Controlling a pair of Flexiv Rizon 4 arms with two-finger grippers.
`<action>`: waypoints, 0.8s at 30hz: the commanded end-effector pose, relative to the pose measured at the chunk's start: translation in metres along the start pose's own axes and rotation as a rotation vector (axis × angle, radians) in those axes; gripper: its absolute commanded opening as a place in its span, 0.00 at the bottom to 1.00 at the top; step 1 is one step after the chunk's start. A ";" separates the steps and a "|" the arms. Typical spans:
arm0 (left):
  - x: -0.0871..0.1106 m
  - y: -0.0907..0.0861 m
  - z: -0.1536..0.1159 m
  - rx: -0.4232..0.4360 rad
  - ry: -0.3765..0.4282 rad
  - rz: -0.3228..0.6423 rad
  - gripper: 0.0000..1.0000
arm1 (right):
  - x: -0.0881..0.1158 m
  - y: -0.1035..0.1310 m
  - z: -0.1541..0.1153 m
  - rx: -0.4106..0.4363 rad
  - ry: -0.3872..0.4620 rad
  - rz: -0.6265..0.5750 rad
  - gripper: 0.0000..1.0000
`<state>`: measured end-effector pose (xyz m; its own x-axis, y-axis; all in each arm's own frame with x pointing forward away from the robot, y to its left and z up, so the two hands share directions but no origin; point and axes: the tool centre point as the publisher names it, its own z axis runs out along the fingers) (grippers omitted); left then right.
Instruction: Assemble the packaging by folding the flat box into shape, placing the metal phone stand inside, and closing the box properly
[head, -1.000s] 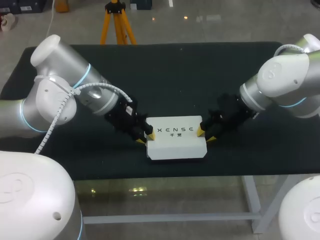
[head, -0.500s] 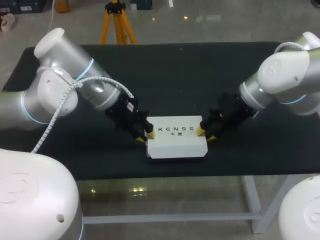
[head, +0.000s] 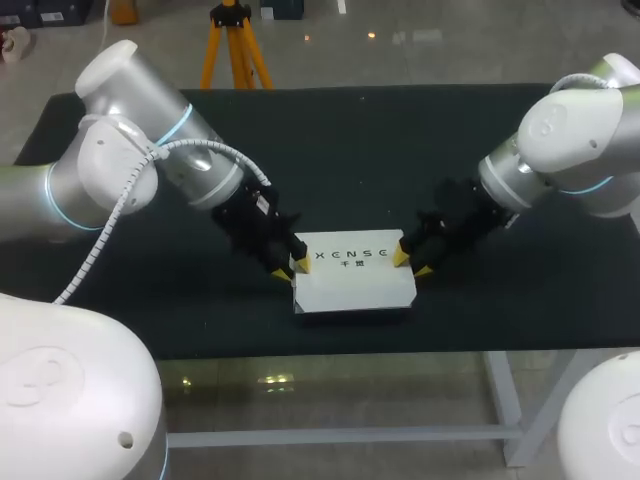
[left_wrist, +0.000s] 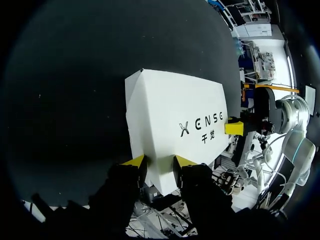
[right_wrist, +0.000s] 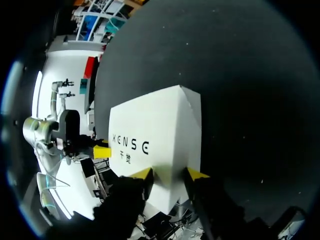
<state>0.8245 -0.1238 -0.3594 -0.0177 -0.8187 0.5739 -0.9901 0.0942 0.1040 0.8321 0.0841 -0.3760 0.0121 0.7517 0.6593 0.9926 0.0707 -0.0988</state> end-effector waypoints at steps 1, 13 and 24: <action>0.004 -0.003 0.000 -0.014 -0.013 -0.008 0.38 | 0.004 0.005 -0.001 0.019 0.004 0.002 0.45; 0.008 -0.002 -0.006 -0.043 0.002 -0.015 0.37 | 0.006 0.007 -0.004 0.046 0.003 0.010 0.46; 0.013 -0.006 -0.009 -0.100 -0.001 -0.029 0.38 | 0.012 0.009 -0.009 0.066 0.003 0.014 0.46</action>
<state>0.8243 -0.1236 -0.3474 0.0100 -0.8139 0.5809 -0.9764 0.1174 0.1814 0.8383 0.0846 -0.3648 0.0260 0.7514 0.6593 0.9844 0.0954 -0.1475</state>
